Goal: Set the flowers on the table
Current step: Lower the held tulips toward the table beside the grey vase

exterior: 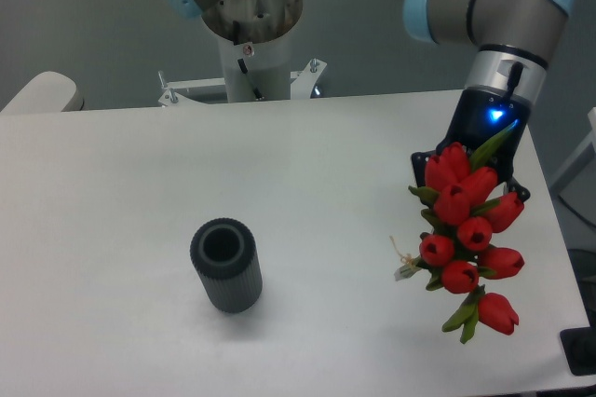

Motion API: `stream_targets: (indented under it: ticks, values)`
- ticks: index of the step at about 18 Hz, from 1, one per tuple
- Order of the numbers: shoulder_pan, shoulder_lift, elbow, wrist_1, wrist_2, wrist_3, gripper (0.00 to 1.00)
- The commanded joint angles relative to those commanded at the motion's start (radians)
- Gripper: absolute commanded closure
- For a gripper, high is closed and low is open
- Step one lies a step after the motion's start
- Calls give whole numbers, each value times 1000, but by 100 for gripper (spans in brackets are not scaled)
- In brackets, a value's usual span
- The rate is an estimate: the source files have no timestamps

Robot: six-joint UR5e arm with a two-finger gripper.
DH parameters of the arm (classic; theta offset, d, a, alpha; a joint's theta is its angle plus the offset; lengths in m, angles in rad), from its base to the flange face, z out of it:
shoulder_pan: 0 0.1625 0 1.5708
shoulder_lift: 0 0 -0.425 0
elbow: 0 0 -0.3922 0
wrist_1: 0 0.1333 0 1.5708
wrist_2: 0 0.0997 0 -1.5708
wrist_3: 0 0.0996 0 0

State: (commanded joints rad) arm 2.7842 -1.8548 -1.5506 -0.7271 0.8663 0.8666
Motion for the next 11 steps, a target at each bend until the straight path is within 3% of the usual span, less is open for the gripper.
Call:
stream_targets:
  ticks: [5, 11]
  values:
    - [-27, 75, -126, 0, 204, 61, 75]
    - [-138, 74, -181, 0, 541, 72, 75]
